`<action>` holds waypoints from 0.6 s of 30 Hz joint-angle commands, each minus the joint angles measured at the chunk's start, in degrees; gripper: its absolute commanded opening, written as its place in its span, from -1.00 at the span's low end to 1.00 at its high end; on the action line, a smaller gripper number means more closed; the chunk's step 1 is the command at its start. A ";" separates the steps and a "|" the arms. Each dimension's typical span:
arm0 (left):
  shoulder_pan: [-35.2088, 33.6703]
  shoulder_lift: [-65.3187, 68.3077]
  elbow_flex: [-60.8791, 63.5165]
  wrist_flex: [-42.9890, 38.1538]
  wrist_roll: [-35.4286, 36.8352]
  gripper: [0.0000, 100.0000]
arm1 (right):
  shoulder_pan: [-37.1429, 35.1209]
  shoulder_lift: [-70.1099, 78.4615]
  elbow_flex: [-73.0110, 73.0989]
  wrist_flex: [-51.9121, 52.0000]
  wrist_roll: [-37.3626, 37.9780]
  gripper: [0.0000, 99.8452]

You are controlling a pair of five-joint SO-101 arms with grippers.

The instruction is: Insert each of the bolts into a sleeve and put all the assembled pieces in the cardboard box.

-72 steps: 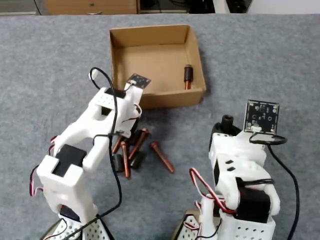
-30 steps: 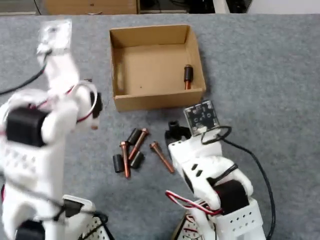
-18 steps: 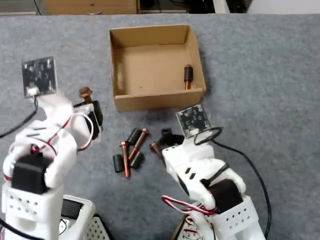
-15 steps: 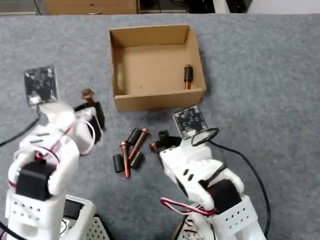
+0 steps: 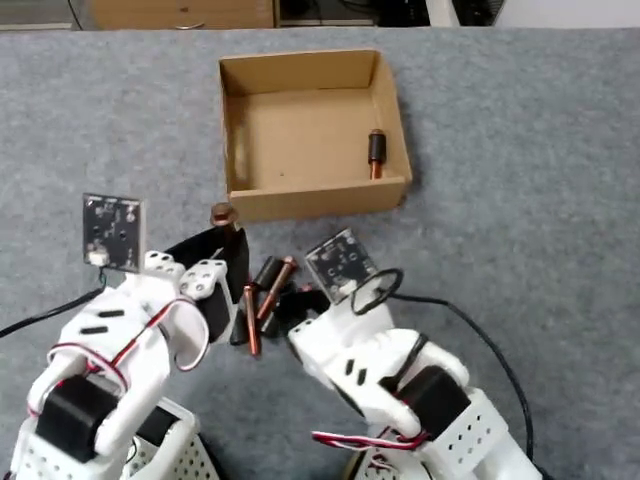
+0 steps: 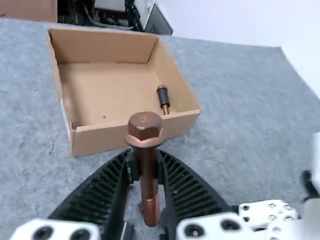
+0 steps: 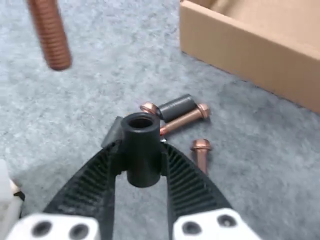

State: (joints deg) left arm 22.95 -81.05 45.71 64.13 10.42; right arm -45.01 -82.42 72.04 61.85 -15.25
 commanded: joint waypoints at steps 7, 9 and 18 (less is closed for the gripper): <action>0.70 -2.07 -0.18 0.09 4.31 -0.96 | -5.32 -0.40 6.81 -12.84 -0.35 -1.00; 0.70 -2.07 0.26 0.00 5.19 -0.96 | -6.02 -0.40 6.81 -13.89 -0.35 -1.00; 0.70 -2.07 1.58 0.00 5.36 -0.96 | -6.11 -11.47 9.71 -15.12 -0.26 -1.00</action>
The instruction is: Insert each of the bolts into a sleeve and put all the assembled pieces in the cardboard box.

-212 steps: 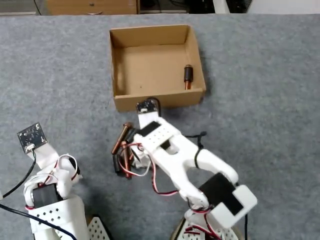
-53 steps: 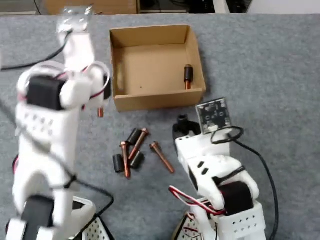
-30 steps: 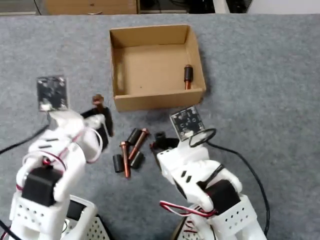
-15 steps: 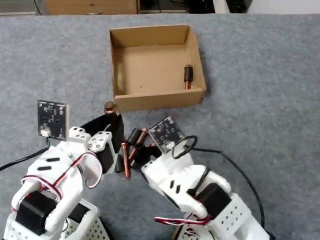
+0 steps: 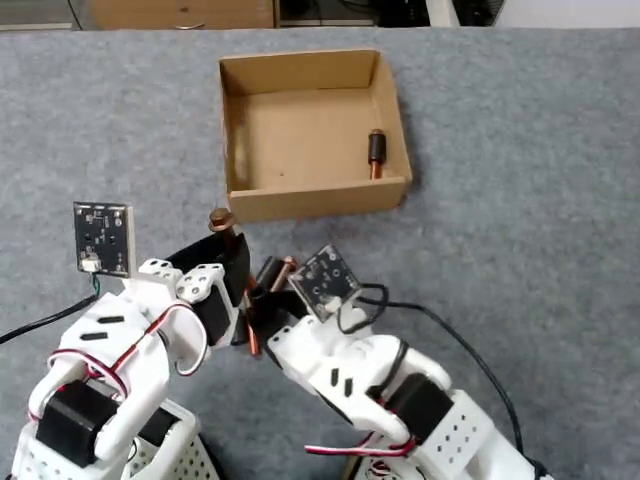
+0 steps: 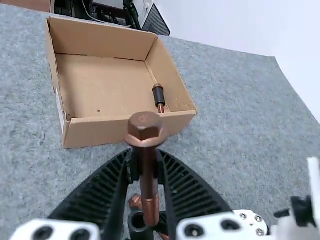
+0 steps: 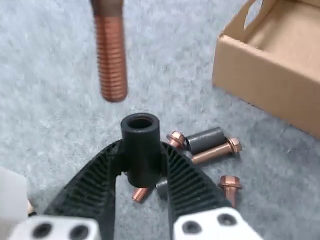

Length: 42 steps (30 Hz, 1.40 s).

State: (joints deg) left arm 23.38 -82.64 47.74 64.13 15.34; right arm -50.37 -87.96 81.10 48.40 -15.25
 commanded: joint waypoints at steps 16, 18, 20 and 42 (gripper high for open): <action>0.62 -0.04 -0.26 0.00 0.09 -0.96 | -0.75 -10.33 2.68 -2.46 2.90 -1.00; 0.62 -0.04 -0.18 0.00 0.09 -0.96 | -0.75 -10.33 2.68 -2.46 2.90 -1.00; 0.62 -0.04 -0.09 0.09 0.09 -0.96 | -0.75 -10.33 2.51 -2.37 2.90 -1.00; 0.44 -0.48 -0.35 -0.44 0.18 -0.96 | -2.95 -10.42 -2.15 -2.11 2.90 -1.00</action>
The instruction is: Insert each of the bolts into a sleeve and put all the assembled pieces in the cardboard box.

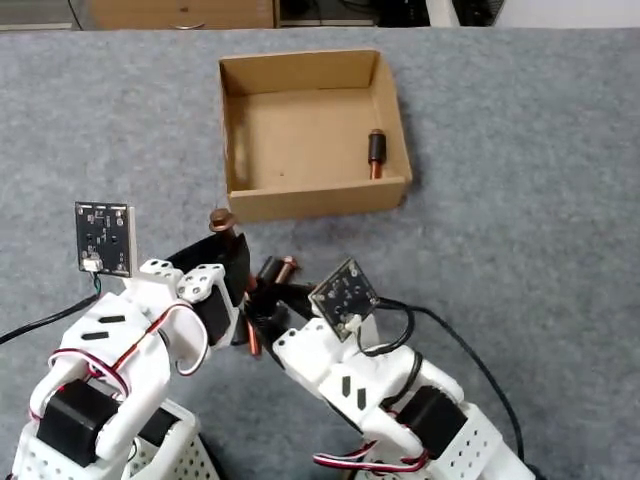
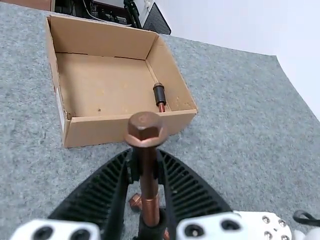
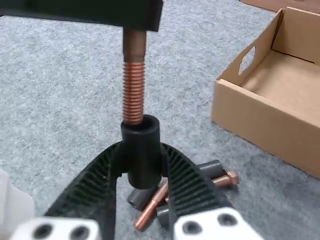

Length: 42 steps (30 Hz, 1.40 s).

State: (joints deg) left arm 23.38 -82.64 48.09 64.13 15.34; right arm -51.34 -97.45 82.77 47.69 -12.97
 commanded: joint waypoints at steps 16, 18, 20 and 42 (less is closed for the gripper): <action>0.44 -0.48 -0.44 0.26 0.44 -0.96 | -1.98 -0.92 -3.82 -1.76 0.70 -1.00; 0.62 -0.48 -1.05 2.55 0.53 -0.96 | -1.89 -0.84 -4.09 -1.76 0.70 -1.00; 0.62 -0.48 -1.67 5.01 0.53 -0.96 | -1.89 -0.84 -4.09 -1.76 0.70 -1.00; 0.70 -0.57 -4.40 14.59 0.18 -0.96 | 0.48 -0.84 -6.11 -1.41 0.70 -1.00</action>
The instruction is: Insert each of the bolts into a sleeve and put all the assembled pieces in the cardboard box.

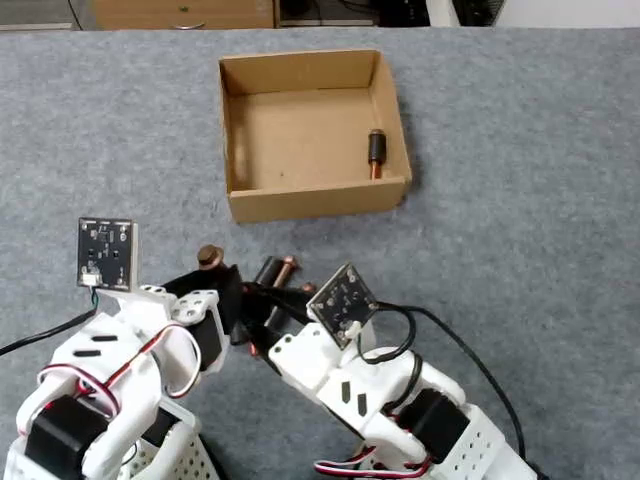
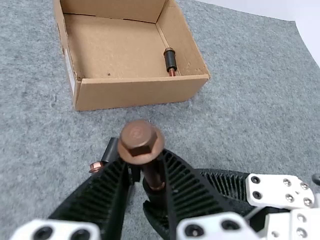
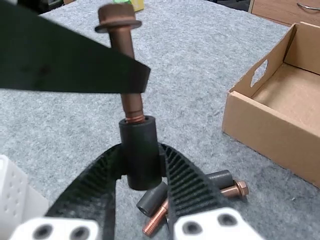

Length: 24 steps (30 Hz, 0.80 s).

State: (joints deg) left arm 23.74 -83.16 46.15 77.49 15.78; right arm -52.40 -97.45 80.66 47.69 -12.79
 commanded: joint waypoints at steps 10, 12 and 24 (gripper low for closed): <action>0.44 -0.04 -2.37 0.88 -0.26 -0.49 | 1.36 -0.66 -4.00 -1.32 0.53 -1.00; 0.53 -0.04 -2.46 0.88 -0.26 -0.49 | 1.36 -0.66 -3.91 -1.32 0.53 -1.00; 3.87 -0.04 -10.02 0.97 -0.35 -0.49 | 8.48 -0.92 -0.48 -7.65 0.62 -1.00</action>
State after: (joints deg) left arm 26.90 -83.16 40.26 78.55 15.52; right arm -47.38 -97.45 80.66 43.82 -12.79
